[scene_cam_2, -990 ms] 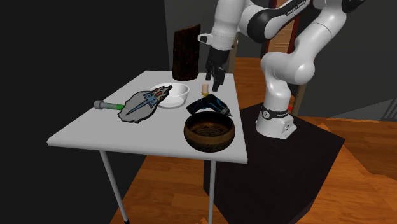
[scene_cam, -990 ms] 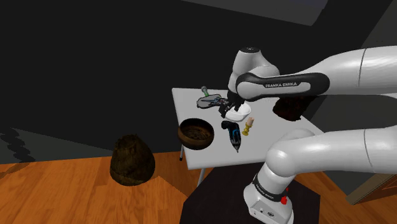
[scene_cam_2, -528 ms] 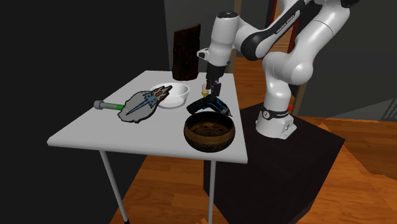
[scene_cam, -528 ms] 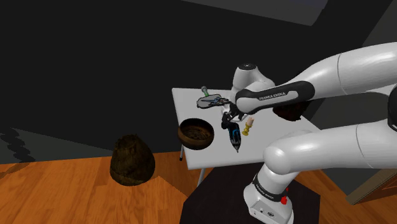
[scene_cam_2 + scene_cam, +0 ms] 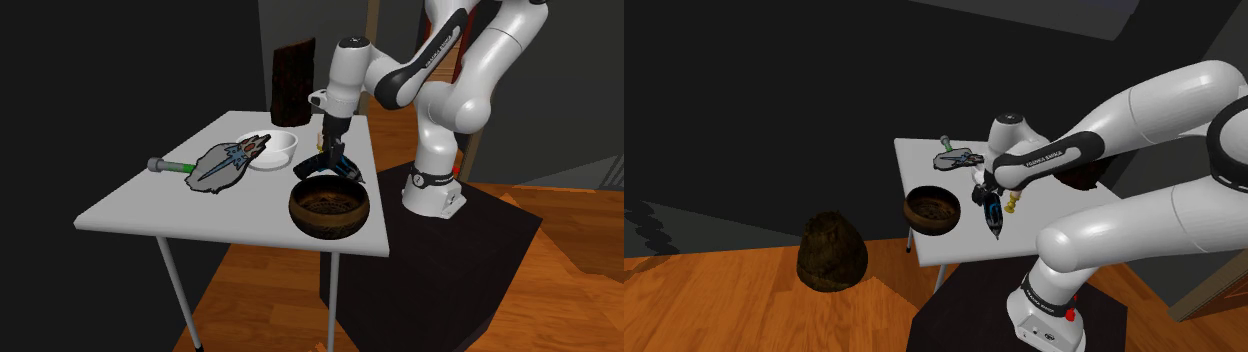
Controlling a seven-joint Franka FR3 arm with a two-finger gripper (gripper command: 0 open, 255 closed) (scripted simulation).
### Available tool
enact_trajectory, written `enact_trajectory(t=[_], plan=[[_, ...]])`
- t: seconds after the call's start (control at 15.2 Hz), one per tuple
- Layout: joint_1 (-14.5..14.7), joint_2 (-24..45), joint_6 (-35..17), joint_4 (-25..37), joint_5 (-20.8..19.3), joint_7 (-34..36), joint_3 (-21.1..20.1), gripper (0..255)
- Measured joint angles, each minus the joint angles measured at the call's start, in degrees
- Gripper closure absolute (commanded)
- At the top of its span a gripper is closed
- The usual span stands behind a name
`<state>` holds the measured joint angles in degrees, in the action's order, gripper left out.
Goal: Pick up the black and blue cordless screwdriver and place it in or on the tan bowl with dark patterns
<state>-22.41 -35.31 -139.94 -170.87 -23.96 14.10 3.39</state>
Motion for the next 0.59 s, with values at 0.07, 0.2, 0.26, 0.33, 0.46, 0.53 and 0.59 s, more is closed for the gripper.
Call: enact_trajectory(t=[0.07, 0.2, 0.26, 0.33, 0.46, 0.53, 0.59], plan=[[0.0, 0.1, -0.2, 0.0, -0.1, 0.1, 0.0, 0], [-0.1, 0.3, -0.3, -0.1, -0.1, 0.1, 0.0, 0], [-0.1, 0.3, -0.4, -0.1, -0.1, 0.1, 0.0, 0], [-0.1, 0.3, -0.4, -0.1, -0.1, 0.1, 0.0, 0], [-0.1, 0.3, -0.4, -0.1, -0.1, 0.1, 0.0, 255], [-0.1, 0.3, -0.4, -0.1, -0.1, 0.1, 0.0, 255], [-0.1, 0.3, -0.4, -0.1, -0.1, 0.1, 0.0, 255]])
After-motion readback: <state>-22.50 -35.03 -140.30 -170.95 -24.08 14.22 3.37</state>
